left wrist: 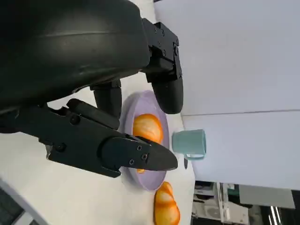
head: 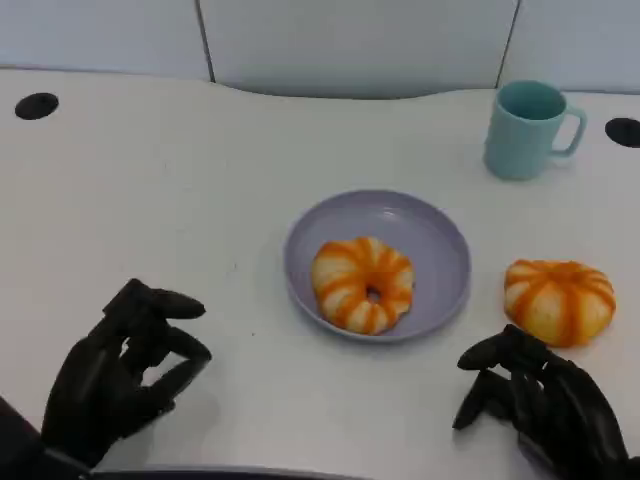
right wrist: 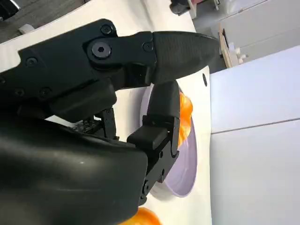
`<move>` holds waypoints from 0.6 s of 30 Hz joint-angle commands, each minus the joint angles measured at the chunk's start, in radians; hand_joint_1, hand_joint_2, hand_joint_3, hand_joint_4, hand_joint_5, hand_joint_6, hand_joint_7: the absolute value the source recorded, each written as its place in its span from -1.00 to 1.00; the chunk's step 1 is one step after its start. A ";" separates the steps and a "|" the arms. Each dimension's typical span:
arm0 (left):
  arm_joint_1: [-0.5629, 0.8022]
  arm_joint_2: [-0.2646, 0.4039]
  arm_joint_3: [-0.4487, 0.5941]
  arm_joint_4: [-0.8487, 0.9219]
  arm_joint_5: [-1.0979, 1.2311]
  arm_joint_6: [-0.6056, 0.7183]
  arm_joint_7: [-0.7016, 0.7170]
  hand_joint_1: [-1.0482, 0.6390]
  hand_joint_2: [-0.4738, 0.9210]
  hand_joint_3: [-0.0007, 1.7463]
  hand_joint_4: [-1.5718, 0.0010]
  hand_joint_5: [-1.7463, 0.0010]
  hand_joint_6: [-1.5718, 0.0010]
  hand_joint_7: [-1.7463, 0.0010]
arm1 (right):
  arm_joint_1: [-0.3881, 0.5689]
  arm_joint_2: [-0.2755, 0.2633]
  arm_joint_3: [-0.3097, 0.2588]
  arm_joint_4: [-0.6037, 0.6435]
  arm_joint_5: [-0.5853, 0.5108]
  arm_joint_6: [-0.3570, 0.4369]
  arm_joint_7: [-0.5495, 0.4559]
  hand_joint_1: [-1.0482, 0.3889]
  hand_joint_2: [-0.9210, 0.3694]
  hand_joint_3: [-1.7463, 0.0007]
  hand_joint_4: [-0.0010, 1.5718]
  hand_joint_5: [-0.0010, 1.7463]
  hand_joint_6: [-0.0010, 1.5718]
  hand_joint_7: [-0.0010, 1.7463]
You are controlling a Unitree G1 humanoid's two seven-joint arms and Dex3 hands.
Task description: Grasp the bread from the table and place it into the plate.
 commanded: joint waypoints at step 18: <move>0.131 -0.042 -0.010 -0.148 0.037 0.165 0.116 -0.30 1.00 -0.91 0.57 -1.00 0.65 -0.86 | -0.010 -0.026 -0.024 0.011 0.008 -0.010 -0.007 -0.19 -1.00 0.49 -0.38 0.85 -0.41 0.45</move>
